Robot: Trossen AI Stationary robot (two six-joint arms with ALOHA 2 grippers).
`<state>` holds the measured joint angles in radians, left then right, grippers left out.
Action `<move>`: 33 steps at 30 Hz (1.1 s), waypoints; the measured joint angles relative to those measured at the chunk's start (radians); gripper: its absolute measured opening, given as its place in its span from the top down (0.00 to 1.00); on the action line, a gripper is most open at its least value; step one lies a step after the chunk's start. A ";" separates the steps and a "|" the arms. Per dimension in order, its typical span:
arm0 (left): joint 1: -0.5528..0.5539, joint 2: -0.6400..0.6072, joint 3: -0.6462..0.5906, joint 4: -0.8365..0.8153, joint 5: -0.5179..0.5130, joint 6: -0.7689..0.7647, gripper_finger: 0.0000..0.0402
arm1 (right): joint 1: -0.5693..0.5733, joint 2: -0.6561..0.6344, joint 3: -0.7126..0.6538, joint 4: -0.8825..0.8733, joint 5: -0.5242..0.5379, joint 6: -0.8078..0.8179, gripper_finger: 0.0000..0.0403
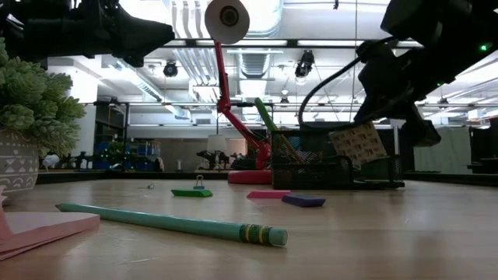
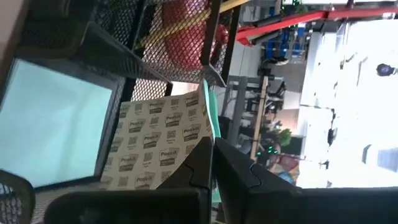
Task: Pick and place office supplies into organizer
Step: Put the blue sticky note into the right compartment of the desk organizer, then put the blue eraser into the front left compartment of the desk organizer
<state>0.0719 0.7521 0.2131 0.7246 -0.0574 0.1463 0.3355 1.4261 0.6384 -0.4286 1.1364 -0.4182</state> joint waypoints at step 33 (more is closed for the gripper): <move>0.000 0.000 0.000 0.000 0.000 0.000 0.73 | -0.002 -0.010 0.120 -0.012 0.017 0.015 0.74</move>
<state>0.0719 0.7521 0.2127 0.7246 -0.0574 0.1467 0.3336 1.4159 0.7588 -0.4408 1.1530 -0.4030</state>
